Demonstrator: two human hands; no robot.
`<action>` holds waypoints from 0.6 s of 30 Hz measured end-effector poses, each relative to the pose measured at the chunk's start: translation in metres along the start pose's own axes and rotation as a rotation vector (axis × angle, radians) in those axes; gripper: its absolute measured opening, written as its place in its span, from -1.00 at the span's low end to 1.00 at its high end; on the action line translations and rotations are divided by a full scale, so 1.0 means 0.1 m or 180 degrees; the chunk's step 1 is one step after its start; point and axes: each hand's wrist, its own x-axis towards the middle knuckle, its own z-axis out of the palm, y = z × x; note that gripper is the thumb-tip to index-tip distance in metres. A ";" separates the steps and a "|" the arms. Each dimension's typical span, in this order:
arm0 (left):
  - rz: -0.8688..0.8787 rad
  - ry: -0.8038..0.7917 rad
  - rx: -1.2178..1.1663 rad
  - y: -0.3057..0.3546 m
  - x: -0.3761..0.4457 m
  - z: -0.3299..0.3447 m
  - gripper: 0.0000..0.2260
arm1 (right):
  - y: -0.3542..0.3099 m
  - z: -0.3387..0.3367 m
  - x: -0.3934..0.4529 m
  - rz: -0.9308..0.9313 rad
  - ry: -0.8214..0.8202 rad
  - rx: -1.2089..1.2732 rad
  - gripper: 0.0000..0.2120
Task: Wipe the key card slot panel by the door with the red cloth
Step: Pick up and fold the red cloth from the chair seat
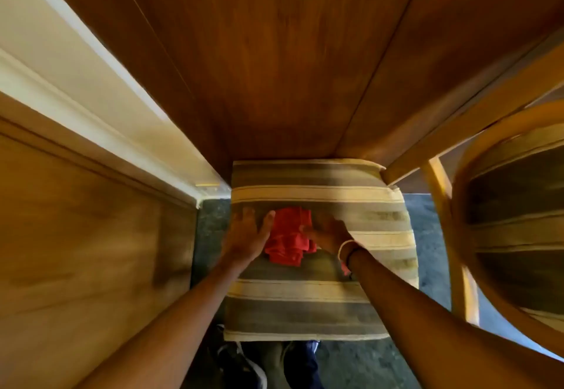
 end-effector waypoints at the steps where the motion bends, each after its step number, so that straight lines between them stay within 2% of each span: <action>1: -0.0182 -0.0010 -0.0229 -0.05 0.04 0.09 -0.48 | 0.05 0.07 0.07 0.0066 0.0013 0.0196 -0.61; 6: -0.0871 -0.0468 -0.1206 -0.18 0.15 0.45 -0.63 | 0.22 0.32 0.32 0.0495 0.0318 0.1092 -0.60; 9: -0.1318 -0.0348 -0.1616 -0.15 0.20 0.49 -0.92 | 0.23 0.40 0.42 0.0606 0.0189 0.1379 -0.72; 10: -0.1376 -0.0303 -0.1753 -0.11 0.18 0.45 -0.86 | 0.19 0.39 0.40 0.0593 0.0178 0.1487 -0.74; 12: -0.1253 -0.0301 -0.1934 0.00 0.14 0.31 -0.86 | 0.09 0.33 0.35 0.0382 0.0262 0.1613 -0.78; 15: -0.0779 -0.0155 -0.1972 0.18 0.09 -0.01 -0.81 | -0.18 0.12 0.20 -0.0050 0.0433 0.1789 -0.92; 17: -0.0521 -0.0050 -0.2074 0.32 0.04 -0.30 -0.76 | -0.38 -0.07 0.07 -0.0370 0.0517 0.1833 -0.83; 18: -0.0436 -0.0014 -0.2123 0.41 0.01 -0.43 -0.74 | -0.50 -0.17 -0.01 -0.0520 0.0522 0.1804 -0.85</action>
